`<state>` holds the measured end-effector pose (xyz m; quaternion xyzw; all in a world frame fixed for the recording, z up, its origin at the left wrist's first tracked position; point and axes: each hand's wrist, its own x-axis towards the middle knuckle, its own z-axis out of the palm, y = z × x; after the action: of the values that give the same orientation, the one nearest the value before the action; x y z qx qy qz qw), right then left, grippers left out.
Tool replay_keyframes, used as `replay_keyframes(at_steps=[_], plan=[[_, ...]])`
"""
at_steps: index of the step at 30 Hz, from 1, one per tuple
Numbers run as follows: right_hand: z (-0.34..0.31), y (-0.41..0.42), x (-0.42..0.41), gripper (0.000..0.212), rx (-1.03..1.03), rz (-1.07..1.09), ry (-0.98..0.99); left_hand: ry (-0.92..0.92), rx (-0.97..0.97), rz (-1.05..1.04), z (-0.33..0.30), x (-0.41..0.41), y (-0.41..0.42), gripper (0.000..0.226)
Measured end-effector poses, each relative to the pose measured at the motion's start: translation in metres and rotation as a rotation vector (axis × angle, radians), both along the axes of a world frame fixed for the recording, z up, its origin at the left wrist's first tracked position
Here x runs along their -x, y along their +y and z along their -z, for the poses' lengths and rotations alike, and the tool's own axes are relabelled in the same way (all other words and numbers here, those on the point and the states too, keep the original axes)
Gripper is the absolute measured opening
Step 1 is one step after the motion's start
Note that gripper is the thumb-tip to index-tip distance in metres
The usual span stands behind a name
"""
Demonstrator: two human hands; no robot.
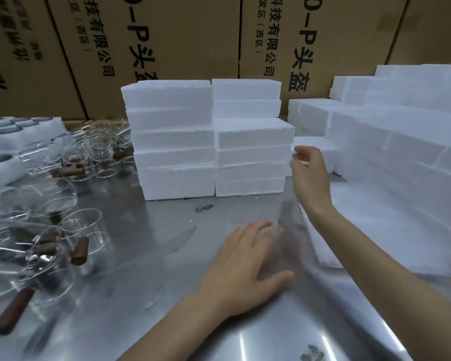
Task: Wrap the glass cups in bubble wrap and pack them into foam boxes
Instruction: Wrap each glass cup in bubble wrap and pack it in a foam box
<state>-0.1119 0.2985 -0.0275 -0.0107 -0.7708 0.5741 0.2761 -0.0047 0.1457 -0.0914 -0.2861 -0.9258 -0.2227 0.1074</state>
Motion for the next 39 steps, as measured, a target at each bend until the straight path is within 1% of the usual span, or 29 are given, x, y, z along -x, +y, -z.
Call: replay_keyframes(at_steps=[2, 4, 5, 7, 9, 10, 12, 14, 17, 19, 21, 24, 26, 28, 30, 31, 32, 35, 36, 37, 39], plan=[[0.013, -0.020, -0.022, 0.023, 0.000, -0.127, -0.020, 0.110, 0.032, -0.109, -0.004, -0.014, -0.035, 0.052], [0.029, -0.043, -0.039, 0.023, -0.008, -0.236, -0.085, 0.207, 0.070, -0.245, -0.008, -0.018, -0.062, 0.035], [0.039, -0.053, -0.047, 0.022, -0.031, -0.260, -0.112, 0.226, 0.109, -0.323, -0.012, -0.020, -0.072, 0.031], [0.060, -0.067, -0.061, 0.021, -0.188, -0.272, -0.166, 0.188, 0.203, -0.496, -0.018, -0.024, -0.087, 0.035], [0.072, -0.071, -0.068, 0.021, -0.358, -0.279, -0.186, 0.165, 0.206, -0.648, -0.021, -0.027, -0.102, 0.039], [0.073, -0.071, -0.069, 0.019, -0.385, -0.278, -0.172, 0.187, 0.201, -0.707, -0.023, -0.027, -0.109, 0.040], [0.071, -0.069, -0.069, 0.017, -0.385, -0.264, -0.154, 0.204, 0.313, -0.845, -0.032, -0.022, -0.120, 0.046], [0.070, -0.067, -0.067, 0.017, -0.339, -0.256, -0.163, 0.104, 0.485, -0.969, -0.043, -0.011, -0.127, 0.056], [0.071, -0.065, -0.068, 0.018, -0.324, -0.264, -0.177, -0.038, 0.709, -1.058, -0.051, 0.005, -0.133, 0.064], [0.071, -0.063, -0.067, 0.017, -0.318, -0.274, -0.179, -0.065, 0.787, -1.074, -0.053, 0.013, -0.136, 0.060], [0.072, -0.063, -0.067, 0.018, -0.314, -0.289, -0.185, -0.057, 0.780, -1.085, -0.055, 0.018, -0.139, 0.048], [0.072, -0.064, -0.067, 0.020, -0.309, -0.306, -0.206, -0.025, 0.657, -1.046, -0.054, 0.022, -0.141, 0.036], [0.072, -0.064, -0.066, 0.021, -0.301, -0.315, -0.211, 0.028, 0.595, -0.958, -0.051, 0.021, -0.138, 0.036], [0.071, -0.064, -0.066, 0.019, -0.294, -0.326, -0.209, 0.146, 0.559, -0.803, -0.048, 0.020, -0.128, 0.043], [0.069, -0.066, -0.067, 0.021, -0.282, -0.364, -0.197, 0.273, 0.478, -0.590, -0.044, 0.018, -0.113, 0.049], [0.068, -0.067, -0.069, 0.027, -0.277, -0.400, -0.179, 0.329, 0.425, -0.481, -0.043, 0.017, -0.105, 0.051], [0.067, -0.067, -0.070, 0.037, -0.286, -0.442, -0.154, 0.394, 0.377, -0.377, -0.043, 0.016, -0.097, 0.054], [0.064, -0.066, -0.073, 0.081, -0.340, -0.572, -0.075, 0.605, 0.297, -0.125, -0.042, 0.013, -0.079, 0.064], [0.062, -0.066, -0.074, 0.089, -0.330, -0.605, -0.046, 0.645, 0.270, -0.073, -0.040, 0.012, -0.076, 0.063], [0.061, -0.065, -0.074, 0.093, -0.311, -0.627, -0.019, 0.677, 0.244, -0.041, -0.037, 0.010, -0.073, 0.061], [0.059, -0.063, -0.075, 0.088, -0.290, -0.622, 0.009, 0.735, 0.172, -0.015, -0.031, 0.009, -0.068, 0.054]])
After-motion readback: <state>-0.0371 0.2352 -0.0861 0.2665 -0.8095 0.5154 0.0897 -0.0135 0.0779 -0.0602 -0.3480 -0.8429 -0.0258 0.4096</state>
